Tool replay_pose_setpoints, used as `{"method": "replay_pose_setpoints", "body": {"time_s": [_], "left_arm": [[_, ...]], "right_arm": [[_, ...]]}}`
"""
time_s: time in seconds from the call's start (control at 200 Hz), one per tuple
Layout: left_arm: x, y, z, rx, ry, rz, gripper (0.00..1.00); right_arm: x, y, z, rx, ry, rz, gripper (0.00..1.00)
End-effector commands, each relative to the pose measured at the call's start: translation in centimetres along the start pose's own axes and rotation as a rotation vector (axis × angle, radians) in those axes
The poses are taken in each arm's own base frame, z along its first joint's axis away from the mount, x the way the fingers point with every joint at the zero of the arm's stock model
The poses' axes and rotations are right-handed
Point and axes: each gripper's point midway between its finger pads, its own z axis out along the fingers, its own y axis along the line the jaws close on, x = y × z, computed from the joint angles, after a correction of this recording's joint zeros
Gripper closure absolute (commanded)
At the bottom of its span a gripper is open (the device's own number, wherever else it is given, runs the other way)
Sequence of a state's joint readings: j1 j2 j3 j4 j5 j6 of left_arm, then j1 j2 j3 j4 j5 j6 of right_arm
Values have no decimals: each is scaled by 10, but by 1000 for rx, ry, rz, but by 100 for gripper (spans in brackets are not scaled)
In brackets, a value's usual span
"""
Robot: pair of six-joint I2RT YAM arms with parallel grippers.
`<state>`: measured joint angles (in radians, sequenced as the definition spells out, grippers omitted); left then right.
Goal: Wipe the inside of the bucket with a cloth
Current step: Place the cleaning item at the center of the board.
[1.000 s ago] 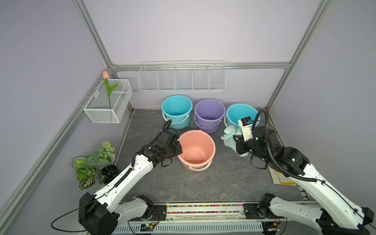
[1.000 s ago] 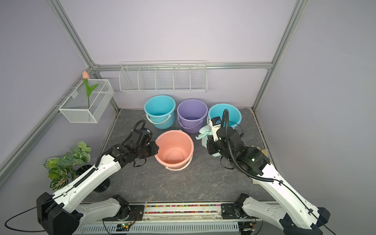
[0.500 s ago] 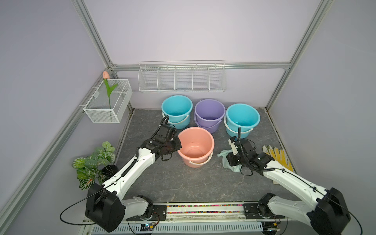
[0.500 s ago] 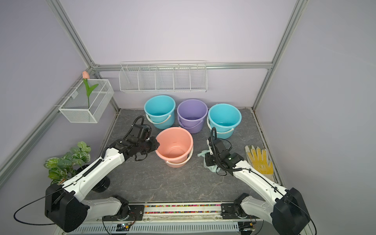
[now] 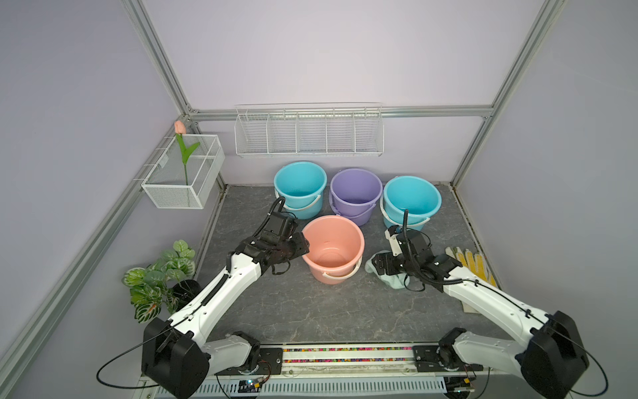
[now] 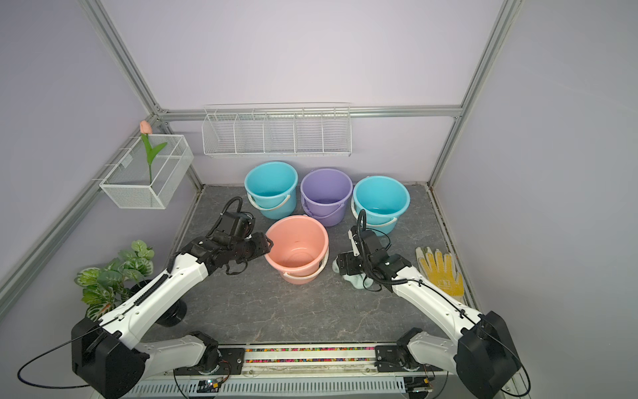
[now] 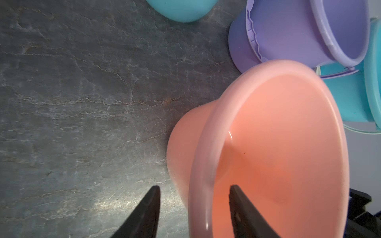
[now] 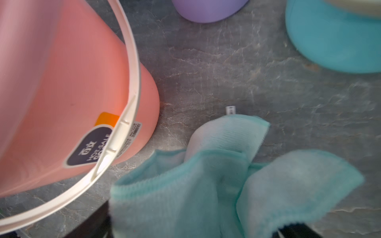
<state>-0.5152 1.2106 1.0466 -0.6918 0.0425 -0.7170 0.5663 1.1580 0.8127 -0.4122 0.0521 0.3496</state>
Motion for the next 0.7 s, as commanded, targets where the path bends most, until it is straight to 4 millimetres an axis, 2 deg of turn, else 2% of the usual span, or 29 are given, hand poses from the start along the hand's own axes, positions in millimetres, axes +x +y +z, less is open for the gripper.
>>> {"method": "replay_pose_setpoints", "body": {"time_s": [0.0,0.03,0.055,0.175,0.29,0.31,0.325,0.34,0.395,0.515,0.625,0.695], "left_arm": [[-21,-5,-27,3,-98,26,38],[-23,-4,-31,-5,-111,33,36],[-25,-3,-33,-16,-120,39,35],[-34,8,-43,-88,-161,83,29],[-42,31,-49,-220,-215,130,20],[-43,36,-49,-248,-226,139,17],[-45,39,-50,-268,-235,144,4],[-45,44,-49,-291,-241,151,0],[-48,58,-50,-364,-269,159,0],[-57,87,-46,-481,-345,156,0],[-67,117,-48,-612,-472,134,0],[-73,132,-50,-685,-554,143,4]], "right_arm": [[-13,-4,-22,12,-19,2,11],[-12,-6,-24,7,-15,12,11],[-25,-2,-32,-11,-43,17,11],[-38,-6,-48,-16,-88,31,11],[-42,-30,-56,84,-137,16,11],[-42,-37,-56,111,-145,11,11],[-41,-41,-56,130,-148,3,11],[-41,-45,-56,145,-154,-7,11],[-30,-64,-49,221,-156,-36,11],[-24,-100,-44,342,-208,-22,11],[-23,-119,-38,402,-307,-83,11],[-20,-135,-37,485,-382,-123,11]]}}
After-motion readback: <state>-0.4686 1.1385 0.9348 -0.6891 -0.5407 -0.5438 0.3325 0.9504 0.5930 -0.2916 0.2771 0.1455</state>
